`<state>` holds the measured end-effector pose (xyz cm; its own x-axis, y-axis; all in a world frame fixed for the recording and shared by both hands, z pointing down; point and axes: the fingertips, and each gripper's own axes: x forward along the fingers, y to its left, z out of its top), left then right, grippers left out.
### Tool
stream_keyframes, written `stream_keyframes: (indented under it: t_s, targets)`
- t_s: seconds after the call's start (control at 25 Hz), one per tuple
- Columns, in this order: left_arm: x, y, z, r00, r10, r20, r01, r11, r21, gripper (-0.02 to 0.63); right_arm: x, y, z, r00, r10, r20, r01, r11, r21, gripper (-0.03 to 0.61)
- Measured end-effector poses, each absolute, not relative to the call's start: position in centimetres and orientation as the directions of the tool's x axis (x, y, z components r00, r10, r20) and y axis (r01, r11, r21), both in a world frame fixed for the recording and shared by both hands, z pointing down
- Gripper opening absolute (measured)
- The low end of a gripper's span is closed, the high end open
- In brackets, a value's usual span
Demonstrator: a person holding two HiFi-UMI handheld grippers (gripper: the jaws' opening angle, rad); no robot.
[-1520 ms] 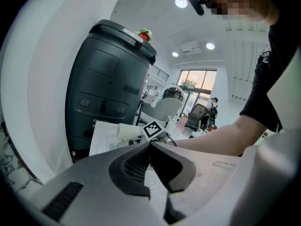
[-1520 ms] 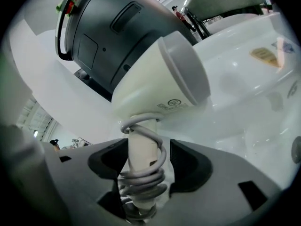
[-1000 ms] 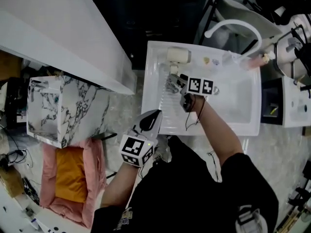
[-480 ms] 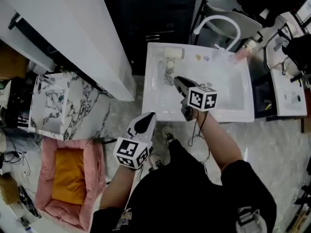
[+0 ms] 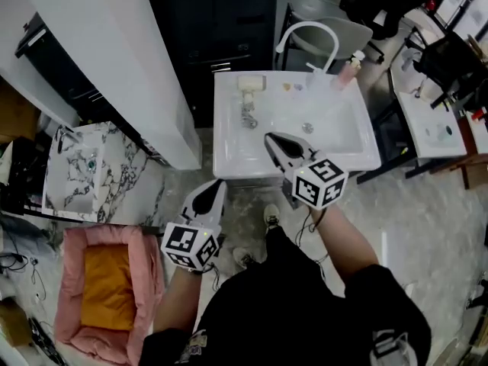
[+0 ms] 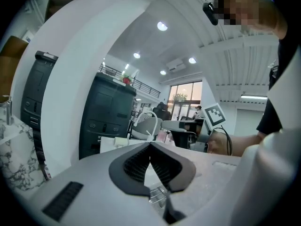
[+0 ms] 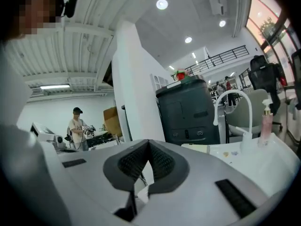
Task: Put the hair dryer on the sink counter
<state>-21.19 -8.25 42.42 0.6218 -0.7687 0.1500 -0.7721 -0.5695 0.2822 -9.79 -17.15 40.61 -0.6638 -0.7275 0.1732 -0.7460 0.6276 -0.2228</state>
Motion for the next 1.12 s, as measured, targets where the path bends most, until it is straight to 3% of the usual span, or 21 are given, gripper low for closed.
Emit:
stream_keyframes:
  t_s: [0.36, 1.12]
  targets:
    - [-18.4, -4.7, 39.3, 0.625, -0.772, 0.115, -0.770, -0.586, 0.253, 0.003, -6.4, -9.5, 35.9, -0.656, -0.747, 0.108, -0.755, 0.644, -0.129, -0.002]
    - [-5.0, 3.4, 39.8, 0.574, -0.797, 0.189, -0.815, -0.533, 0.227, 0.003, 5.3, -0.9, 38.0, -0.697, -0.708, 0.114, -0.713, 0.668, -0.212, -0.002]
